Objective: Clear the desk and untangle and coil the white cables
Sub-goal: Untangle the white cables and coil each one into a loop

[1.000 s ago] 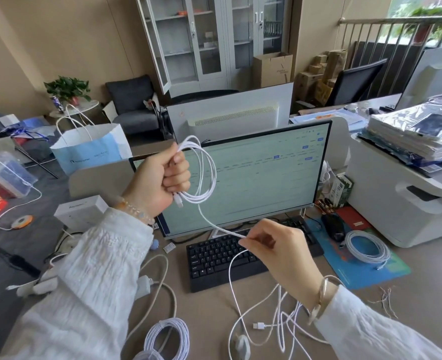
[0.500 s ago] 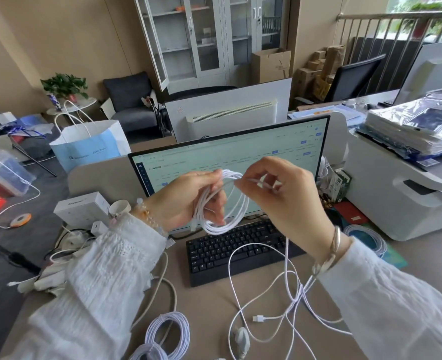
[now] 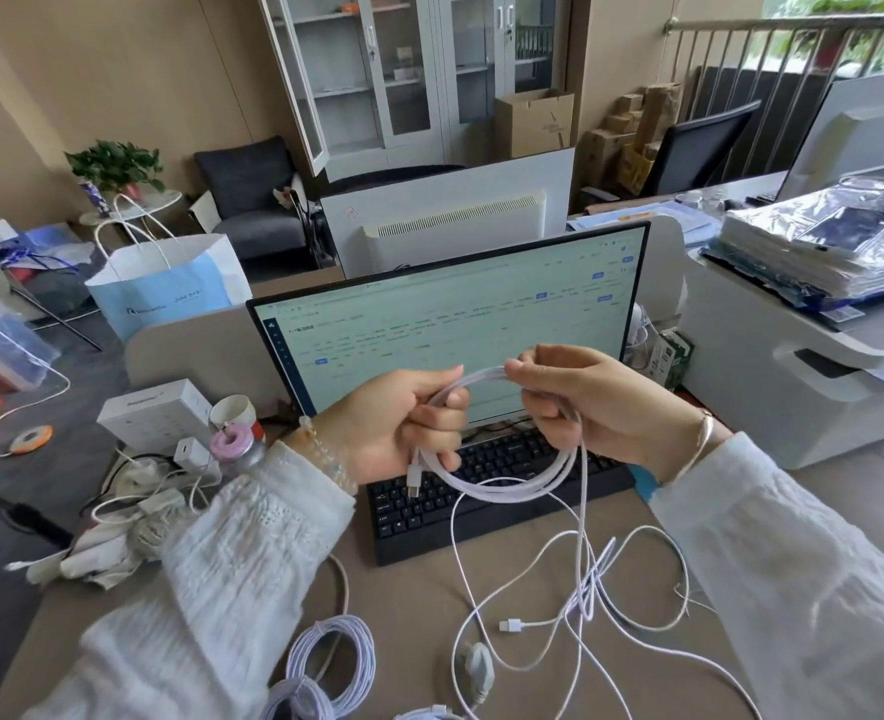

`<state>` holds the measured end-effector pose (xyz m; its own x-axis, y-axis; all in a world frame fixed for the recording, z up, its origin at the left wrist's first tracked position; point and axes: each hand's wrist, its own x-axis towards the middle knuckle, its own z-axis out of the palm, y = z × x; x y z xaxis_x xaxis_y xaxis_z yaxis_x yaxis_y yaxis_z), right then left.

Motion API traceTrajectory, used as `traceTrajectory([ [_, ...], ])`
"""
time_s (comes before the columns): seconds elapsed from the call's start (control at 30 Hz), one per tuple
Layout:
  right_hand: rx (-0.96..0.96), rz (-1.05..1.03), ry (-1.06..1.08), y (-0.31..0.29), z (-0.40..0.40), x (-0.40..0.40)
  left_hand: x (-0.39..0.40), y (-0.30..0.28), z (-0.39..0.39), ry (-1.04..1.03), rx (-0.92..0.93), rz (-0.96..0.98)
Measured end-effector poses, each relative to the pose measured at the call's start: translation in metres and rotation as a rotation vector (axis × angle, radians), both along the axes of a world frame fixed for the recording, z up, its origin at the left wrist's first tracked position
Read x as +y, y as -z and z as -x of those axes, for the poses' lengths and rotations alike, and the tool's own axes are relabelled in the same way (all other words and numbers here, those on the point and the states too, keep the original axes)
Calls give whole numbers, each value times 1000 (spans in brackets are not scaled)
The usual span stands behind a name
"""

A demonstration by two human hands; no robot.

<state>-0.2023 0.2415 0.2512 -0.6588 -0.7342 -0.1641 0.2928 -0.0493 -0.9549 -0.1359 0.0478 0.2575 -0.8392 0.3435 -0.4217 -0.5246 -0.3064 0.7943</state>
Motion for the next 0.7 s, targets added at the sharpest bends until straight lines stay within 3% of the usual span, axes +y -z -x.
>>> traceTrajectory([
  [0.27,-17,91,16,25,0,2,-3,-4,-3,-127,55,-25],
  [0.53,31,-109,116,103,-22,0,-52,-14,17,-498,175,-156],
  [0.7,588,-487,237,134,-34,0,-65,-8,24,-704,225,-123],
])
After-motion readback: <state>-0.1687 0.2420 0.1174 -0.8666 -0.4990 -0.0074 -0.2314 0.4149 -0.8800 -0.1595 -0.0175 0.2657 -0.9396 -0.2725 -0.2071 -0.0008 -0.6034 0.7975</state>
